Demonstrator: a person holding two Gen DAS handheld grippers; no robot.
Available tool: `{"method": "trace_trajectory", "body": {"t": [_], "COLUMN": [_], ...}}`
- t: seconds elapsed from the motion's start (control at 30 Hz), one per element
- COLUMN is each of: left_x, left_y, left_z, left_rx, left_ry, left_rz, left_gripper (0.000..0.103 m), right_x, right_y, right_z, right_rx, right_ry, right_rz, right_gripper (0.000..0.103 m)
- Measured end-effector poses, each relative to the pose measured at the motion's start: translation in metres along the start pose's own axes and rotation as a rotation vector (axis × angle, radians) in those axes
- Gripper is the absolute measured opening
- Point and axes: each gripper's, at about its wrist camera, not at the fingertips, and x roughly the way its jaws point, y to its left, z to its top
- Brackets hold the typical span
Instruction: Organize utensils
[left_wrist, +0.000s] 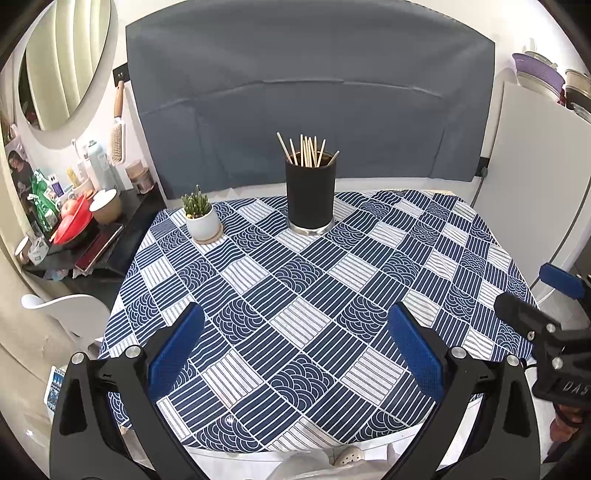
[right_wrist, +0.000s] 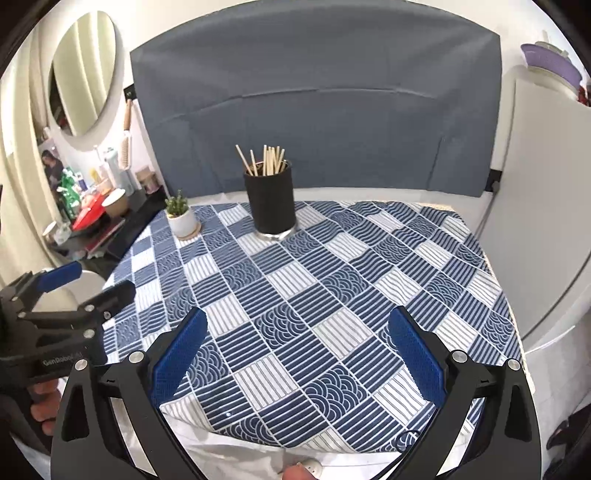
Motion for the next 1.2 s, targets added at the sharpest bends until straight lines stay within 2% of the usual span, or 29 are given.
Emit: {"method": "trace_trajectory", "body": {"t": [0.23,0.6,1.2], "left_x": [0.005,0.016,0.031], "left_y": [-0.003,0.004,0.005], "left_z": [-0.003,0.003,0.011], "left_rx": [0.045,0.020,0.035], "left_ry": [0.019,0.026,0.047], "left_rz": [-0.019,-0.051,-0.052], "left_gripper": [0.097,0.097,0.097], "right_x": [0.000,0.005,0.019], "right_y": [0.008,0.014,0.014], "right_z": [-0.003,0.001,0.007], "right_rx": [0.008,-0.007,-0.008], "right_ry": [-0.002,-0.013,0.001], "right_rz": [-0.025,-0.050,-0.052], "right_gripper": [0.095,0.095,0.095]}}
